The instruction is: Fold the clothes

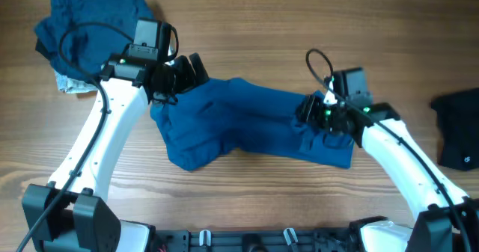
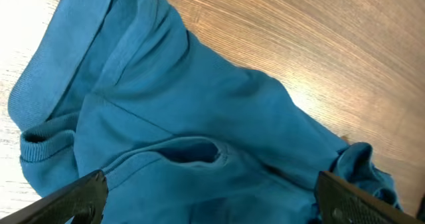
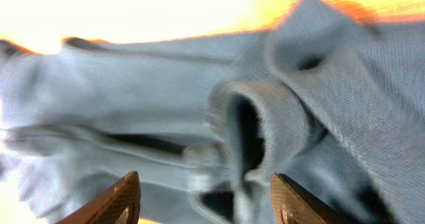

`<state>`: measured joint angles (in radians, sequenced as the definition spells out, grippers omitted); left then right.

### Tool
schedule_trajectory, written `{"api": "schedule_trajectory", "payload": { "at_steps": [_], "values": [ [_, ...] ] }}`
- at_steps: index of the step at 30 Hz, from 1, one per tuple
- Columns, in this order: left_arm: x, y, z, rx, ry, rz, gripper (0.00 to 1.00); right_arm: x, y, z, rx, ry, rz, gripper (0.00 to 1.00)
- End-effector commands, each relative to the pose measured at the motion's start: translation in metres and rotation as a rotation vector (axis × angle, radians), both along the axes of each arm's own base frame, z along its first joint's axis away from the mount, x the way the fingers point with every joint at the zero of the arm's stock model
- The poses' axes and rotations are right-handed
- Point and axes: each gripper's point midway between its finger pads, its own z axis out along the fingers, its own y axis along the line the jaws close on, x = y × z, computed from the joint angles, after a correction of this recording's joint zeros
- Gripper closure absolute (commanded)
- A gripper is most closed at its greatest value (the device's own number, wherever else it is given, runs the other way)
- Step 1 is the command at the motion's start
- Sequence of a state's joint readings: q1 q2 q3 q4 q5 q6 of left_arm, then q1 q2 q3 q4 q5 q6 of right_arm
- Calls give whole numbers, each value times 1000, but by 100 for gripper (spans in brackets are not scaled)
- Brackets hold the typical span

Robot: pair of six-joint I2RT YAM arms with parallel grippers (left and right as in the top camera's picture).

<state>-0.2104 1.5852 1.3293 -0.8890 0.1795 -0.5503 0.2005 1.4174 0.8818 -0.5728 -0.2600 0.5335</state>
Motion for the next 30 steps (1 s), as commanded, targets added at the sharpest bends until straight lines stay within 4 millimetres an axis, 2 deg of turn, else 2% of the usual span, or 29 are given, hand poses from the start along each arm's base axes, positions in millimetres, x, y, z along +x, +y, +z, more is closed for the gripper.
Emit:
{"api": "schedule_trajectory", "payload": {
  "at_steps": [1, 3, 5, 7, 10, 11, 14, 16, 18, 24, 30],
  "values": [
    [-1, 0, -1, 14, 4, -17, 0, 26, 16, 80, 44, -187, 97, 35],
    [-1, 0, -1, 14, 4, -17, 0, 31, 16, 103, 45, -229, 102, 35],
    [-1, 1, -1, 14, 5, -17, 0, 31, 9, 109, 34, -221, 82, 36],
    [-1, 1, -1, 15, 5, -17, 0, 25, -13, 95, -44, -158, 22, 41],
    [-1, 1, -1, 14, 5, -17, 0, 9, -58, 74, -216, -48, -85, 63],
    [-1, 0, -1, 14, 4, -17, 0, 5, -65, 71, -234, -26, -102, 73],
    [-1, 0, -1, 14, 4, -17, 0, -6, -83, 55, -283, 30, -118, 92],
    [-1, 1, -1, 15, 5, -17, 0, -13, -94, 36, -305, 83, -147, 96],
    [-2, 1, -2, 15, 8, -17, 0, -16, -96, 28, -305, 109, -149, 96],
    [-2, 1, -2, 15, 8, -17, 0, -30, -91, -23, -289, 218, -120, 96],
    [-2, 1, -2, 15, 8, -17, 0, -30, -52, -66, -102, 286, -40, 96]
  ]
}}
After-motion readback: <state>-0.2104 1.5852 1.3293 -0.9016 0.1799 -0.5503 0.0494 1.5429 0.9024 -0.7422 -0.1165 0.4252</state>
